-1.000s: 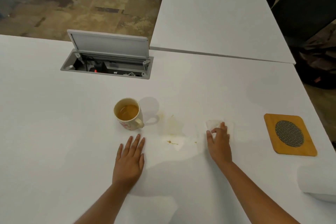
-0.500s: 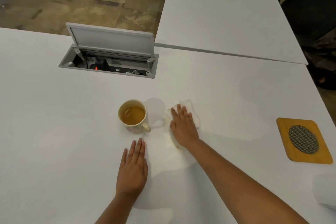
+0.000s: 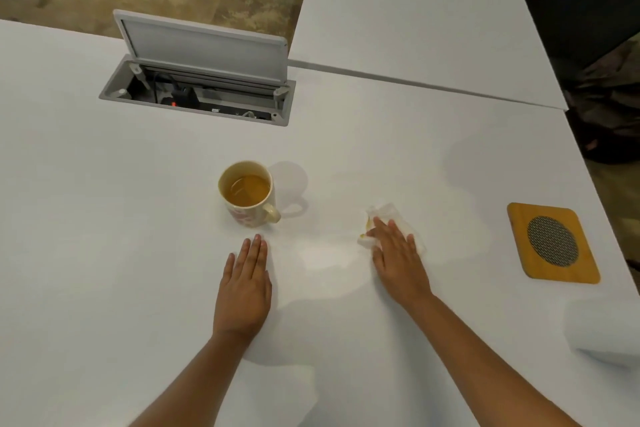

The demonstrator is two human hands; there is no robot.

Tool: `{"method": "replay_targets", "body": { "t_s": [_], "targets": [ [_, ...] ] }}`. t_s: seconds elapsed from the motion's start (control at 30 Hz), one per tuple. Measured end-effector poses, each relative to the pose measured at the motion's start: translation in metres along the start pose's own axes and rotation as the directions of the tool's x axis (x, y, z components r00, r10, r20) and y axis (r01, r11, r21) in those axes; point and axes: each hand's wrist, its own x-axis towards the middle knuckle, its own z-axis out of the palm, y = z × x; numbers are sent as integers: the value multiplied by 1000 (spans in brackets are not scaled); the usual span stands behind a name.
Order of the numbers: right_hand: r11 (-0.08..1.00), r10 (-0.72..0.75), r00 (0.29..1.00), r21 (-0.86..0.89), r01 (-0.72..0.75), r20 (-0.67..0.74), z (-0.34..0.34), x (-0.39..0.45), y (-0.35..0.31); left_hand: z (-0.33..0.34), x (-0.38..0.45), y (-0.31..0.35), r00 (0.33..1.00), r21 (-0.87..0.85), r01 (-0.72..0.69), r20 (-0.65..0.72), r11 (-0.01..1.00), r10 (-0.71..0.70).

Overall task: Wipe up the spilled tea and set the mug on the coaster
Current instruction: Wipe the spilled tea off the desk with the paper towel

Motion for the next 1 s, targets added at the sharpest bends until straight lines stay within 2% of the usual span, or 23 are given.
{"method": "replay_targets", "body": {
  "t_s": [0.07,0.13,0.17,0.2,0.3,0.4,0.5,0.57,0.67,0.77,0.83,0.9,1.0],
  "targets": [
    [991,62,997,118,-68,55,-10,9,-5,1,1,-1,1000,7,3,-2,1000,-3],
    [958,114,993,265,-113,14,-17,24,-13,3,1,0,1000,-3,5,-4,1000,-5],
    [956,104,995,276,-98,-7,-17,29,-14,3,1,0,1000,-12,6,-3,1000,-6],
    [968,86,996,239,-83,1,-15,31,-15,4,0,1,1000,-18,5,-1,1000,-5],
    [998,63,998,-16,-63,2,4,29,-9,5,-1,0,1000,-22,5,-9,1000,-5],
    [995,58,993,-72,-66,-101,18,26,-13,8,0,-2,1000,-22,15,-20,1000,-15],
    [989,-143,989,-49,141,-28,42,12,-49,8,2,-2,1000,-18,6,-23,1000,-6],
    [958,-283,958,-41,285,49,69,-10,-85,9,1,-3,1000,-5,-1,-22,1000,1],
    [915,-387,909,-55,399,154,95,-37,-113,10,0,-5,1000,-3,-19,-13,1000,19],
    [889,-438,884,-66,453,165,81,-38,-85,7,0,-4,1000,-1,-12,-23,1000,12],
    [931,-342,935,-95,351,96,57,-25,-49,5,0,-3,1000,-9,-10,-25,1000,10],
    [973,-183,983,-142,181,1,27,-12,-7,4,-1,-3,1000,-14,-13,-29,1000,12],
    [992,34,995,-120,-45,-92,-10,-19,50,5,0,-3,1000,-19,-15,-26,1000,15]
  ]
}}
